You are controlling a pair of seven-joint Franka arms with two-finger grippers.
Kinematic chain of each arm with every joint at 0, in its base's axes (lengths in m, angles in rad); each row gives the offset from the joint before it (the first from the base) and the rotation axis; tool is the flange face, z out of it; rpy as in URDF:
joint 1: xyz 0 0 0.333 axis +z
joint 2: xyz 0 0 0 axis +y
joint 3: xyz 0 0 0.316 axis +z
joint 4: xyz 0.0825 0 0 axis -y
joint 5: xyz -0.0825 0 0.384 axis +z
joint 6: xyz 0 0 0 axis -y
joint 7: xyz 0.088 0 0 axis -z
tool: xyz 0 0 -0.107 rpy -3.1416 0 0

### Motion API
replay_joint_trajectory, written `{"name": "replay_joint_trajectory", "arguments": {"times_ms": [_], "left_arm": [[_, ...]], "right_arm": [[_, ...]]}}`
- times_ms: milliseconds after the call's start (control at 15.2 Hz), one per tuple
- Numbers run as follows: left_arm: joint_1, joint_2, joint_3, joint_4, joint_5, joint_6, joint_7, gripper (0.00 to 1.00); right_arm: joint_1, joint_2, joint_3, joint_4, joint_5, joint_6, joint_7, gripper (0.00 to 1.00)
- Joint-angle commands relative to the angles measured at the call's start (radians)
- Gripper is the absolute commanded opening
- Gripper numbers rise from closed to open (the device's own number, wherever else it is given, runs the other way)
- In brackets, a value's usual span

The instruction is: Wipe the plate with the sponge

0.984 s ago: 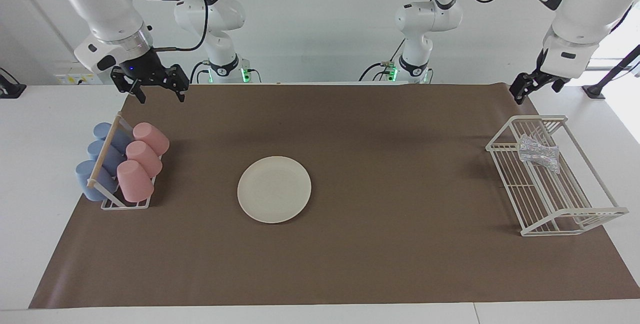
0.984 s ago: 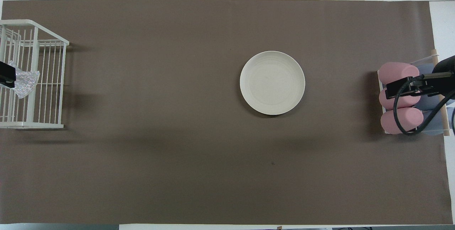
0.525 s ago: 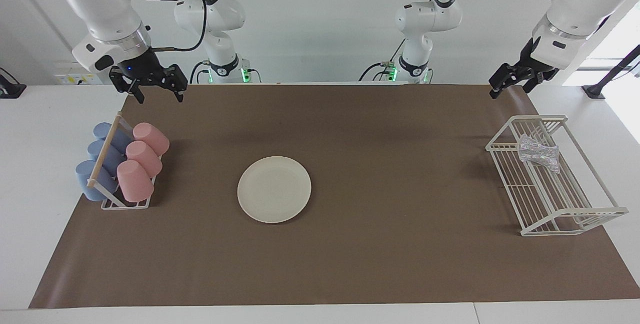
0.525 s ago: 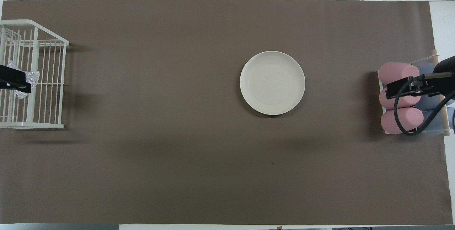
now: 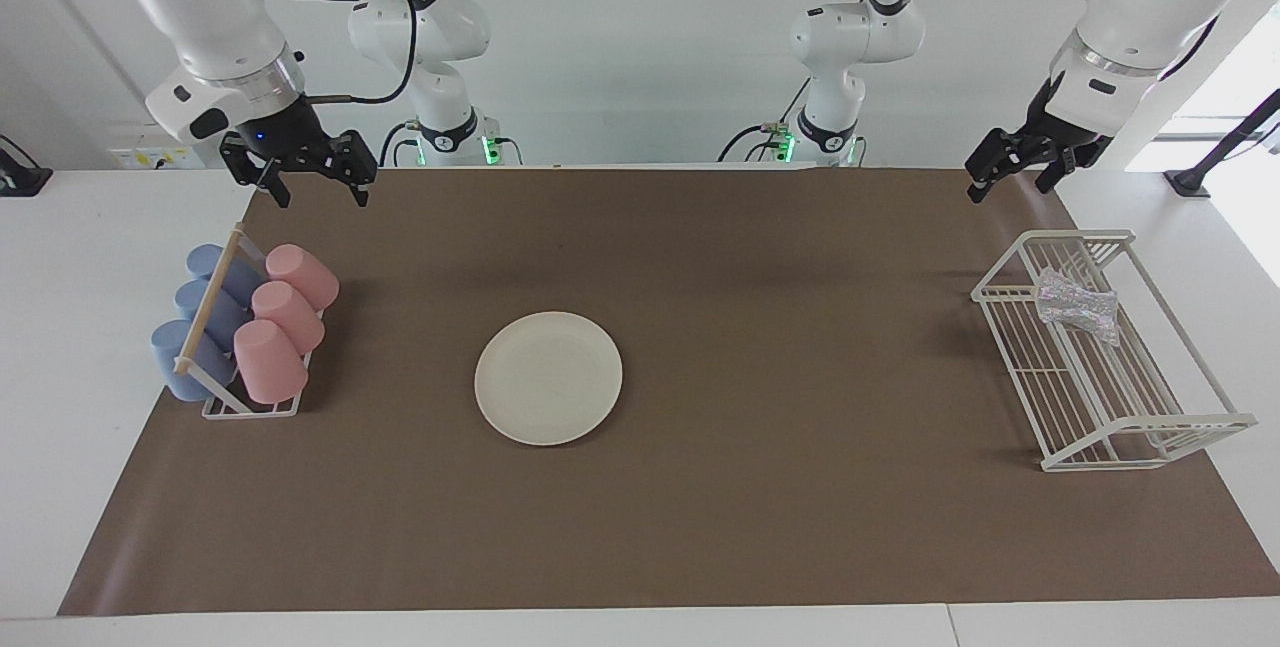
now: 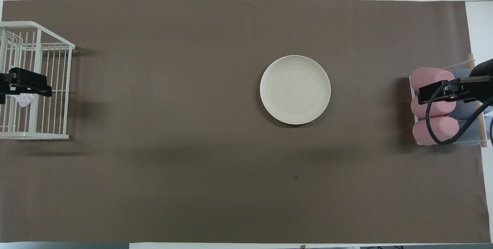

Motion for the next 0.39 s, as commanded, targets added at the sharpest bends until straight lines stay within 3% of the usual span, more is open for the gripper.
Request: {"name": "replay_joint_trajectory", "arguments": {"times_ms": [0, 328], "left_arm": [[-0.007, -0.028, 0.008, -0.034, -0.016, 0.019, 0.002, 1.0], [-0.006, -0.031, 0.007, -0.04, -0.018, 0.022, 0.003, 1.0]], "right_arm": [[-0.004, -0.009, 0.001, -0.009, 0.005, 0.013, 0.008, 1.0], [-0.003, -0.009, 0.001, -0.009, 0.006, 0.016, 0.008, 1.0]]}}
